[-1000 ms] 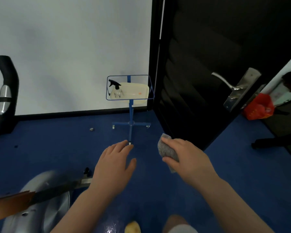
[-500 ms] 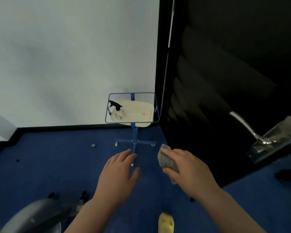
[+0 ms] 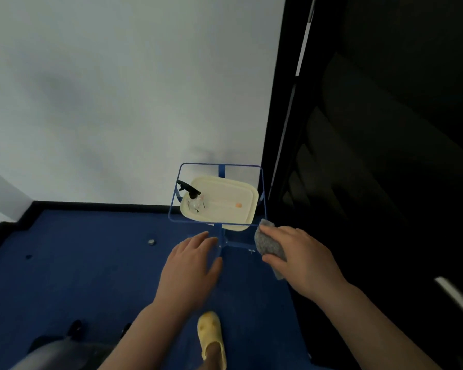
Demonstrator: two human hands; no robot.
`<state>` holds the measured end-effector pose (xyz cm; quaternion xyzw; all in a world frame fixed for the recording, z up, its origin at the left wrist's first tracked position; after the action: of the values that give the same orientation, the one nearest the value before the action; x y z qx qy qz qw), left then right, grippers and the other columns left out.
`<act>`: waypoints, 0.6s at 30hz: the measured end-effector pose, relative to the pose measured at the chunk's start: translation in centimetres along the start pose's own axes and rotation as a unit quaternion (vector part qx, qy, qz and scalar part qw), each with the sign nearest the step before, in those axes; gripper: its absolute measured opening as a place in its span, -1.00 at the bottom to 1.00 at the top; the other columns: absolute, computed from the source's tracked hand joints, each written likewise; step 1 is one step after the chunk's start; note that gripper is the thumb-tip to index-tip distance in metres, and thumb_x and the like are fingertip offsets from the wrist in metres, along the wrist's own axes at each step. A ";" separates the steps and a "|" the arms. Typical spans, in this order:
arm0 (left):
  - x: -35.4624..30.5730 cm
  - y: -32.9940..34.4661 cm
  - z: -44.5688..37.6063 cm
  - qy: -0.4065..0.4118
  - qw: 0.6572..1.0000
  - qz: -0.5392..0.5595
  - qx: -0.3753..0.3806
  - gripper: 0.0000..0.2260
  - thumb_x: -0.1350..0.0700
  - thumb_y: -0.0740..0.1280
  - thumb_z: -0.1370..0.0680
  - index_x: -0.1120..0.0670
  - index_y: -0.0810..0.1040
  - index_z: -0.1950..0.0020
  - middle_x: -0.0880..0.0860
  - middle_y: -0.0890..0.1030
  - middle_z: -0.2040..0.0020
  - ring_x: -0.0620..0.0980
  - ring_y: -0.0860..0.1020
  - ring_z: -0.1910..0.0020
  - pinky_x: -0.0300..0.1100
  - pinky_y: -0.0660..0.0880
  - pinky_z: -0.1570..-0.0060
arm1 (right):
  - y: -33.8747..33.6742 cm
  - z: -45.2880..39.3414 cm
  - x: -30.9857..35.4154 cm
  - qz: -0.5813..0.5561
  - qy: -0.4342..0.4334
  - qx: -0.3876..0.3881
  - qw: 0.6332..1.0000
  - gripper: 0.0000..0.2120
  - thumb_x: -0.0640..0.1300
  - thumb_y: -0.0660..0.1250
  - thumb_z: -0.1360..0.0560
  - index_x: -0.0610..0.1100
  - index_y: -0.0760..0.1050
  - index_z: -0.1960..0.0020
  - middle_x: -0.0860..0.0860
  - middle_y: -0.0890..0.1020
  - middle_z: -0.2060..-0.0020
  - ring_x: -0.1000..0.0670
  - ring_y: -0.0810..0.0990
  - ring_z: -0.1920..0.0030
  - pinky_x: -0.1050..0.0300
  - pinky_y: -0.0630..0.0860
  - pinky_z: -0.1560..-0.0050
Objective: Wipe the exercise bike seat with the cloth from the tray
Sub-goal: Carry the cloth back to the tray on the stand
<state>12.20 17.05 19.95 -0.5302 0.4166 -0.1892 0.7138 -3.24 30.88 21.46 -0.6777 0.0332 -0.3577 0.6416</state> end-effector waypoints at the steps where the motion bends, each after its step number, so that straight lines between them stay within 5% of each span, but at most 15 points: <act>1: 0.6 -0.1 -1.4 0.000 1.000 0.001 0.001 -0.59 -0.08 0.16 -0.55 -0.07 0.32 -0.40 -0.08 0.28 -0.46 -0.05 0.25 -0.42 -0.14 0.16 -0.38 | 0.2 -1.3 0.0 0.000 0.003 -0.002 1.000 -0.46 0.08 0.28 -0.53 0.16 0.22 -0.47 0.16 0.47 -0.22 0.07 0.43 -0.18 0.09 0.48 -0.08; 12: 8.1 2.3 -16.9 0.000 0.995 0.019 0.098 -0.59 -0.01 0.16 -0.56 0.01 0.32 -0.41 -0.04 0.33 -0.43 0.01 0.30 -0.38 -0.11 0.20 -0.34 | 5.3 -17.2 -0.5 -0.008 0.053 0.045 0.998 -0.48 0.07 0.26 -0.54 0.14 0.23 -0.47 0.11 0.50 -0.22 0.03 0.45 -0.15 0.02 0.50 -0.05; 18: 10.7 6.6 -22.0 -0.072 0.986 0.057 0.139 -0.61 0.01 0.17 -0.56 0.02 0.34 -0.39 -0.03 0.38 -0.40 0.02 0.34 -0.34 -0.09 0.28 -0.26 | 10.4 -22.9 -3.8 -0.009 0.091 0.100 0.991 -0.50 0.05 0.23 -0.56 0.10 0.22 -0.47 0.03 0.51 -0.22 -0.04 0.47 -0.17 -0.04 0.52 -0.03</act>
<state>-0.20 -1.35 7.64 -0.4139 0.3633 -0.1658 0.8180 -13.81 11.59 8.69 -0.5751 0.0497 -0.4255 0.6969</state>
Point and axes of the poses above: each hand's wrist, its own z-axis away from the middle knuckle, its own y-axis out of the palm, x = y × z, the point moved 2 cm from there along -z, towards the middle knuckle
